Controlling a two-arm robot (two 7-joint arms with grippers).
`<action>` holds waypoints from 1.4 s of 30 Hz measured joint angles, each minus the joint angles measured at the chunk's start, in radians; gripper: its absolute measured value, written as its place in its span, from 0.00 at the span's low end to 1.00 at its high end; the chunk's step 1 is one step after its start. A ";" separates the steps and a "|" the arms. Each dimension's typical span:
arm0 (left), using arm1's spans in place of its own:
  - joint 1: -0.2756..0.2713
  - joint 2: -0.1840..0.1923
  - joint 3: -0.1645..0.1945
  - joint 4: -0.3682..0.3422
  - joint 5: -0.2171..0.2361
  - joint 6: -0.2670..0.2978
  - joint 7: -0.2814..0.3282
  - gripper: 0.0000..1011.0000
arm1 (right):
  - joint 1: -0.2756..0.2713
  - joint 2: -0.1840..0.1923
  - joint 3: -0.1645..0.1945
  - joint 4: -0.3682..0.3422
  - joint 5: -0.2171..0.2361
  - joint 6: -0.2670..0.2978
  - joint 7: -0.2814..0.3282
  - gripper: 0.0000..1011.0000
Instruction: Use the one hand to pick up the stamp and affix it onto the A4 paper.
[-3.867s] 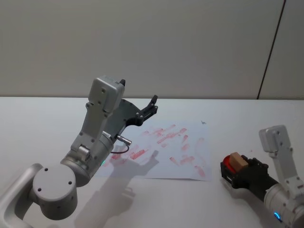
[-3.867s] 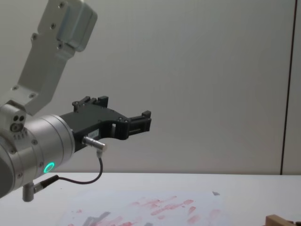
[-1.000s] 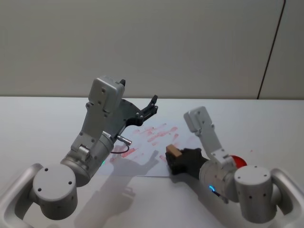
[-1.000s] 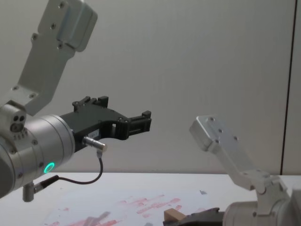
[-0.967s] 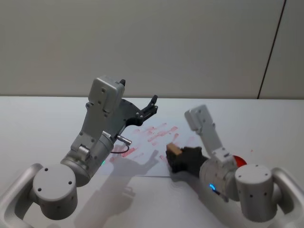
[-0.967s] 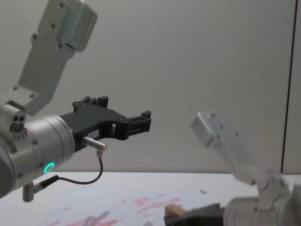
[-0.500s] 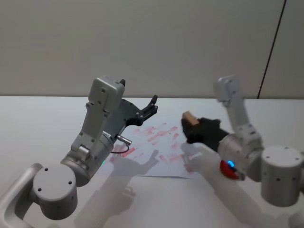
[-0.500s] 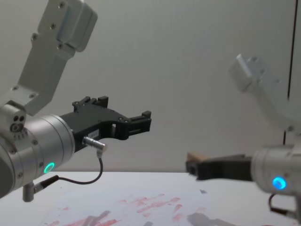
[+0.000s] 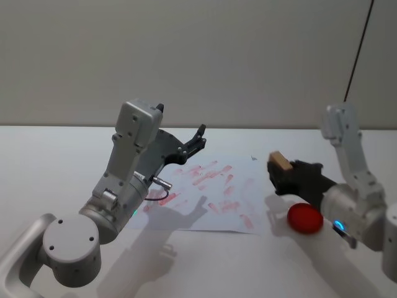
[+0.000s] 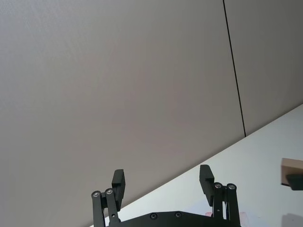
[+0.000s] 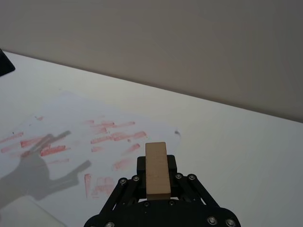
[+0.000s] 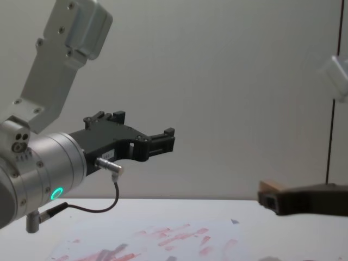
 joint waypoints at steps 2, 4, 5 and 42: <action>0.000 0.000 0.000 0.000 0.000 0.000 0.000 0.99 | -0.019 0.016 0.006 -0.014 0.004 0.005 -0.002 0.22; 0.000 0.000 0.000 0.000 0.000 0.000 0.000 0.99 | -0.029 0.024 0.010 -0.021 0.006 0.008 -0.003 0.22; 0.000 0.000 0.000 0.000 0.000 0.000 0.000 0.99 | -0.034 0.028 0.011 -0.024 0.007 0.009 -0.003 0.22; 0.000 0.000 0.000 0.000 0.000 0.000 0.000 0.99 | -0.109 0.102 0.037 -0.010 -0.026 0.021 0.010 0.35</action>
